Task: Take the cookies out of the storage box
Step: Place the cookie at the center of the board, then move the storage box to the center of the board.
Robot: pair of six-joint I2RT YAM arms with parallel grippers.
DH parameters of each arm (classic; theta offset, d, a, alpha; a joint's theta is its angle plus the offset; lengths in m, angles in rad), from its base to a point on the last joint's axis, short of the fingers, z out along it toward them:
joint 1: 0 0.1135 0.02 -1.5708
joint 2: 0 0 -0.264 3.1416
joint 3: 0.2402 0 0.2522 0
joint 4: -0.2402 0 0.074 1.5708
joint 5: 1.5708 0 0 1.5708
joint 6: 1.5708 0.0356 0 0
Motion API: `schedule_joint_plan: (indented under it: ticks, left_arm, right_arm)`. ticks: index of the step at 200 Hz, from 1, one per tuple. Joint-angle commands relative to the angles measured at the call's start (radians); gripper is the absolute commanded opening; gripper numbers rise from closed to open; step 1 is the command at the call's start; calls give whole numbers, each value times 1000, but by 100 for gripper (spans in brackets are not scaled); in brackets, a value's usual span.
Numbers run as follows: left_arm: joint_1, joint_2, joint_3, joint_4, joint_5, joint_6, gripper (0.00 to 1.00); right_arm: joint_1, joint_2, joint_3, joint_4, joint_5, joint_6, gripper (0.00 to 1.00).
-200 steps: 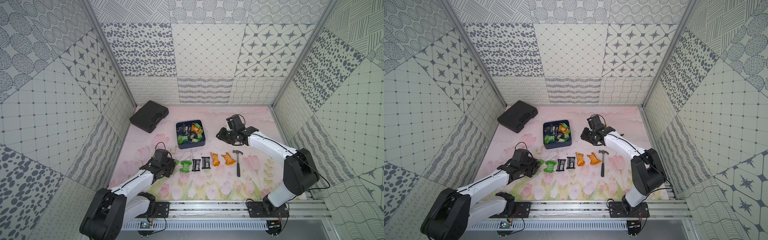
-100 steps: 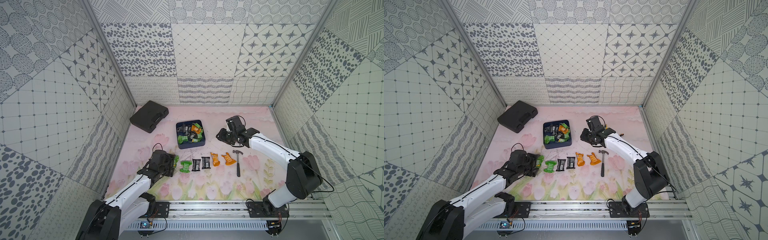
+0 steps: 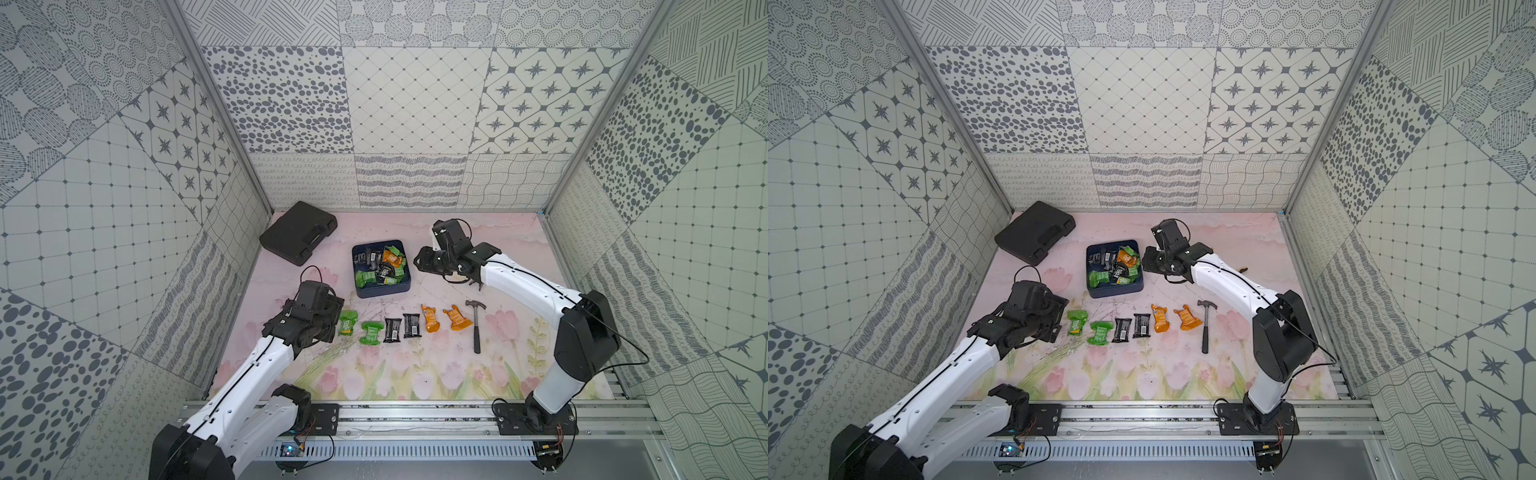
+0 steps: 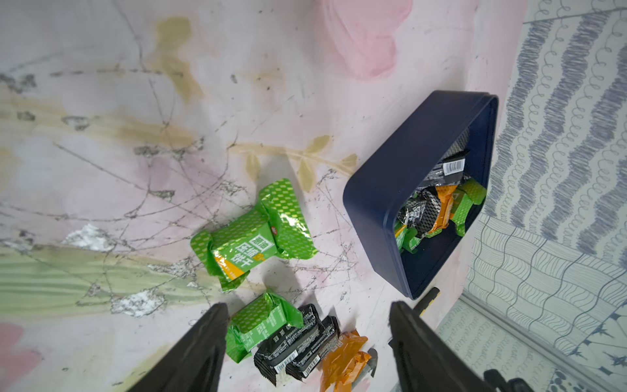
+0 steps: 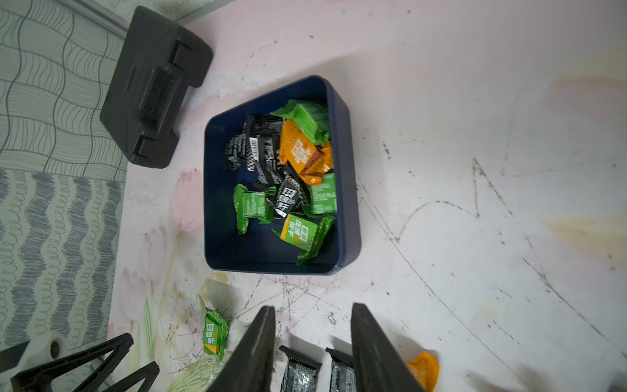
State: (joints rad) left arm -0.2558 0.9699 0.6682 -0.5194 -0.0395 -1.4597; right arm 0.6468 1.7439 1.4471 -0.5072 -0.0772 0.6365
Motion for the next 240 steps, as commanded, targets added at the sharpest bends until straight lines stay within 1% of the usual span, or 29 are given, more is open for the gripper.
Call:
schedule_joint_plan:
  ticks: [1,28,38,51,68,91,127,142,162,178,196,221,240]
  left_arm:
    - [28,94,94,-16,-7,345,76]
    - [53,200,158,24,88,434,72]
    - [62,228,170,41,121,445,70]
    - [71,257,171,66,150,449,67]
    - [74,285,177,115,165,452,63]
    - [76,323,195,154,177,490,61]
    - [75,396,252,151,174,571,61]
    - [75,428,274,157,187,603,62]
    - [75,467,297,159,190,643,63]
    - [75,497,311,163,186,674,63]
    - [74,543,337,164,175,722,63]
    - [74,611,395,153,153,806,64]
    - [75,672,465,135,133,879,63]
  right_arm:
    - [34,89,103,-26,-9,-97,41]
    - [67,208,233,-35,-97,-151,42]
    - [77,247,272,-38,-122,-173,42]
    - [84,296,321,-56,-121,-182,42]
    - [85,348,371,-78,-89,-154,42]
    - [93,416,447,-155,11,-70,42]
    - [102,516,540,-213,43,106,41]
    - [107,541,568,-227,67,151,41]
    - [111,565,597,-261,134,190,40]
    - [111,592,637,-304,159,215,40]
    - [116,611,685,-345,184,212,40]
    - [116,600,691,-344,189,186,40]
    - [116,583,689,-346,192,166,40]
